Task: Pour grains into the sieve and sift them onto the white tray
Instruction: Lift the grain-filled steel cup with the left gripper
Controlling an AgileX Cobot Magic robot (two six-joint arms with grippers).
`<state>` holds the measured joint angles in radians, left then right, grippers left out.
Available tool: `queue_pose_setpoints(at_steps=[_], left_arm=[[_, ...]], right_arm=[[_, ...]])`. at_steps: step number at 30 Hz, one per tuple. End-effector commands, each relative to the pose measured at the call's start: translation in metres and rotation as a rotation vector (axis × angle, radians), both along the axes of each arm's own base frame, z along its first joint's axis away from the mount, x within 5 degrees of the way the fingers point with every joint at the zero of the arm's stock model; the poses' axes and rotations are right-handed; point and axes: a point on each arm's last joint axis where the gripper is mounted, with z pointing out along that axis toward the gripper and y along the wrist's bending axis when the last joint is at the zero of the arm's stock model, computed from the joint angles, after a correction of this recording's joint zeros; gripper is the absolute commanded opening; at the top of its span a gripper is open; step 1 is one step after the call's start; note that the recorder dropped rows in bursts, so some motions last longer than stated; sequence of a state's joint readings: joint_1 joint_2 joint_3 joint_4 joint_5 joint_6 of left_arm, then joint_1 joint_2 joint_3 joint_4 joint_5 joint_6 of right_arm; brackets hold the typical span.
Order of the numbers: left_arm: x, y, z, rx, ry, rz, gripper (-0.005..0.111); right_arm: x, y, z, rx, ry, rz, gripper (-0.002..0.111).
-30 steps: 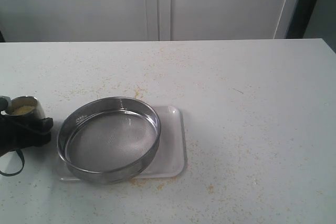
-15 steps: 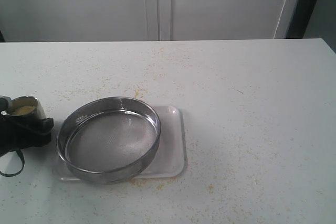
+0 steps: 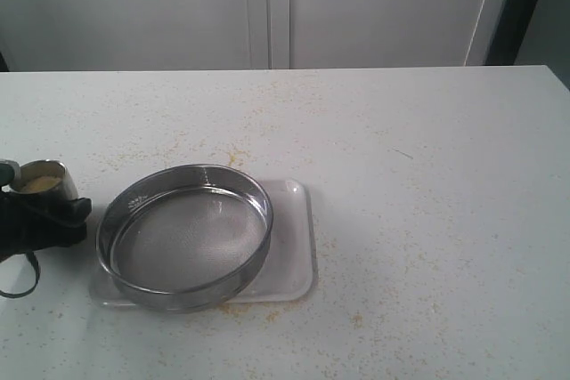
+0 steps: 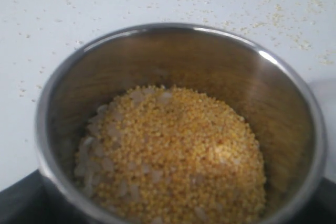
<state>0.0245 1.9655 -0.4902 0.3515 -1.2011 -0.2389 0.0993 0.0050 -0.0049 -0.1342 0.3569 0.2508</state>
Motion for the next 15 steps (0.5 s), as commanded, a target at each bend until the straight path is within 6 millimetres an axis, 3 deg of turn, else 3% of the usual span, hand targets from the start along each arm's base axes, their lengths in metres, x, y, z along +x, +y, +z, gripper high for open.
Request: queue_pose_setpoints(at_steps=[1, 9, 15], left_arm=[[0.0, -0.006, 0.022, 0.012, -0.09, -0.08, 0.001], [-0.003, -0.008, 0.059, -0.074, -0.19, -0.072, 0.001], [-0.023, -0.007, 0.08, -0.108, -0.191, -0.043, 0.001]], right_arm=[[0.0, 0.0, 0.0, 0.003, -0.016, -0.007, 0.0], [0.0, 0.0, 0.0, 0.003, -0.016, -0.007, 0.0], [0.0, 0.0, 0.0, 0.003, -0.016, -0.007, 0.0]])
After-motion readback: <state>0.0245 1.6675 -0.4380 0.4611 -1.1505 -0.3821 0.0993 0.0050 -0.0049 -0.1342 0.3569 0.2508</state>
